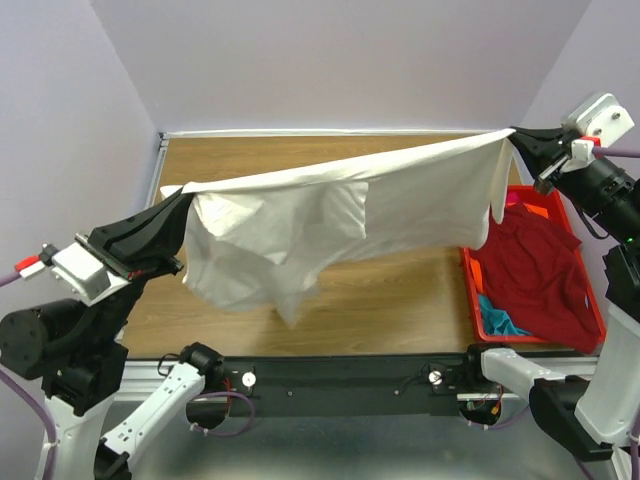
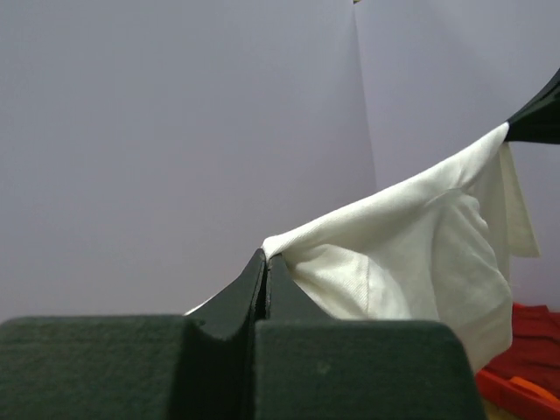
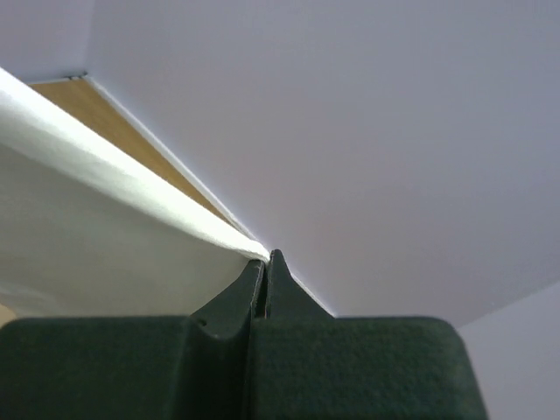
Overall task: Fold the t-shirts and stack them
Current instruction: Flatten the tshirt out
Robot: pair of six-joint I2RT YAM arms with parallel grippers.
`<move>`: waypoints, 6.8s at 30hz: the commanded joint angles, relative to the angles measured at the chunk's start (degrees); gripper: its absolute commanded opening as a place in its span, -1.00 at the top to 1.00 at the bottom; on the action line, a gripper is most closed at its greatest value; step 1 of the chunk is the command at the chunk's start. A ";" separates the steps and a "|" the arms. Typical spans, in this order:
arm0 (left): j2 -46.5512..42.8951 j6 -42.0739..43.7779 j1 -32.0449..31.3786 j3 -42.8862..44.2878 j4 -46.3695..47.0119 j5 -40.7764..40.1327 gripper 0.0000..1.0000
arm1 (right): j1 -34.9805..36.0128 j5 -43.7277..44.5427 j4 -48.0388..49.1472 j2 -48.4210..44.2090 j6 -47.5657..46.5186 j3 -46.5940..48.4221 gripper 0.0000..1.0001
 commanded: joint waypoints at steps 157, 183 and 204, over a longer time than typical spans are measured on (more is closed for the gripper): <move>32.22 -60.48 35.77 -41.31 -22.84 -28.85 0.65 | 23.43 9.01 21.69 11.16 -12.63 -71.08 -0.36; 31.99 -25.26 35.78 -27.61 -6.56 7.42 -0.18 | 22.90 7.87 21.52 14.31 -11.66 -70.82 -0.37; 55.04 -30.09 23.29 -25.93 -4.66 -5.68 0.26 | 22.55 9.98 21.61 17.48 -12.01 -71.35 -0.37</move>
